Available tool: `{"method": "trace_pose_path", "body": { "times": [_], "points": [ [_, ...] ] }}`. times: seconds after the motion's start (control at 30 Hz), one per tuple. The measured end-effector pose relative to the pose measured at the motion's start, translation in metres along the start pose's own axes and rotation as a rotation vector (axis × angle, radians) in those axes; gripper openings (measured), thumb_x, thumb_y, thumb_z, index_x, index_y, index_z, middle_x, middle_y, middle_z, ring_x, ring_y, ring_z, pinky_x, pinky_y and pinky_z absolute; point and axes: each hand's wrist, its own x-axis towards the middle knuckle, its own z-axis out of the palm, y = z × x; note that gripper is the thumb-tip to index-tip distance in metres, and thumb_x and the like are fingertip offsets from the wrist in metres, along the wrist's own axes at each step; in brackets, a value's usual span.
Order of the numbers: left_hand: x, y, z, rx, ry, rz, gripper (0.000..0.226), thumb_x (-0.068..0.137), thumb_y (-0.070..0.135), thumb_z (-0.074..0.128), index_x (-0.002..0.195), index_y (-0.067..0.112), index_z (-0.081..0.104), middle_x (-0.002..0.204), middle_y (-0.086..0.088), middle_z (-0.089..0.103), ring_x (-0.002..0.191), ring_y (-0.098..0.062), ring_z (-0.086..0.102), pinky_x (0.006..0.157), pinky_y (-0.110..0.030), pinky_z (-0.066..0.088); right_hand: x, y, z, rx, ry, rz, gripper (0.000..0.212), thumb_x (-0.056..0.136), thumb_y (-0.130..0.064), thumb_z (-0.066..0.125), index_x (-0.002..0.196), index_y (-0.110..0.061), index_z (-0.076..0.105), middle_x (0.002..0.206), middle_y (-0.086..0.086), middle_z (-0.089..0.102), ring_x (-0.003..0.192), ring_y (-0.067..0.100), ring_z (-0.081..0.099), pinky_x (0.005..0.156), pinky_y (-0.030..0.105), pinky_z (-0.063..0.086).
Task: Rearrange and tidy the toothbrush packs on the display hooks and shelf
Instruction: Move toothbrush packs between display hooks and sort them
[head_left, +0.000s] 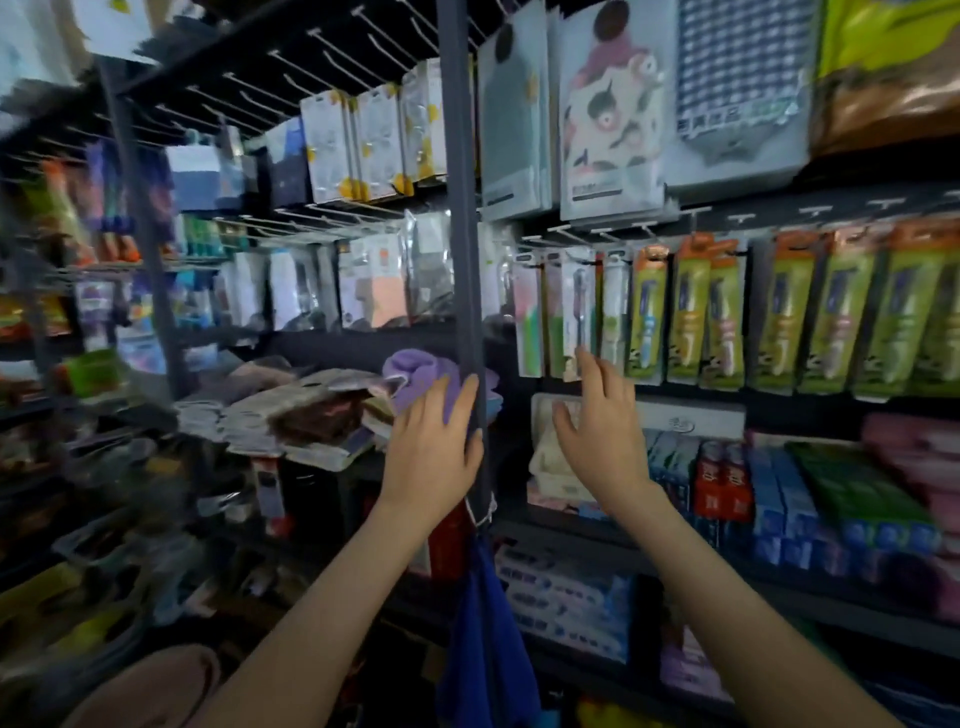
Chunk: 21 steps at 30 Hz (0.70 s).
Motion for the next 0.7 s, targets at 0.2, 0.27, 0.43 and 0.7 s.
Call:
{"method": "trace_pose_path", "body": {
  "times": [0.2, 0.27, 0.43, 0.7],
  "points": [
    [0.082, -0.011, 0.067, -0.209, -0.020, 0.190, 0.061, 0.071, 0.020, 0.079, 0.126, 0.006, 0.057, 0.119, -0.023, 0.060, 0.094, -0.037, 0.065, 0.072, -0.041, 0.055, 0.037, 0.038, 0.007, -0.187, 0.068, 0.216, 0.057, 0.092, -0.020, 0.057, 0.141, -0.003, 0.032, 0.133, 0.016, 0.043, 0.123, 0.031, 0.040, 0.101, 0.038, 0.036],
    [0.097, 0.002, 0.091, -0.303, -0.015, 0.244, 0.063, 0.074, 0.020, 0.076, 0.131, 0.006, 0.053, 0.122, -0.022, 0.057, 0.099, -0.038, 0.062, 0.077, -0.043, 0.053, 0.036, 0.052, 0.001, -0.271, 0.081, 0.287, 0.060, 0.093, -0.021, 0.056, 0.143, -0.004, 0.029, 0.134, 0.015, 0.043, 0.123, 0.030, 0.039, 0.102, 0.038, 0.035],
    [0.103, 0.049, 0.126, -0.442, -0.126, 0.248, 0.064, 0.096, 0.035, 0.047, 0.151, 0.020, 0.018, 0.153, -0.012, 0.023, 0.133, -0.031, 0.035, 0.105, -0.041, 0.035, 0.017, 0.083, -0.020, -0.404, 0.034, 0.429, 0.063, 0.095, -0.024, 0.052, 0.147, -0.006, 0.022, 0.137, 0.012, 0.040, 0.124, 0.028, 0.038, 0.101, 0.035, 0.035],
    [0.112, 0.094, 0.136, -0.537, -0.052, 0.266, 0.062, 0.093, 0.032, 0.053, 0.148, 0.019, 0.028, 0.147, -0.015, 0.034, 0.128, -0.032, 0.043, 0.100, -0.043, 0.041, 0.018, 0.114, -0.049, -0.336, 0.004, 0.456, 0.061, 0.096, -0.021, 0.051, 0.147, -0.011, 0.020, 0.141, 0.009, 0.036, 0.125, 0.026, 0.043, 0.093, 0.037, 0.046]
  ]
}}
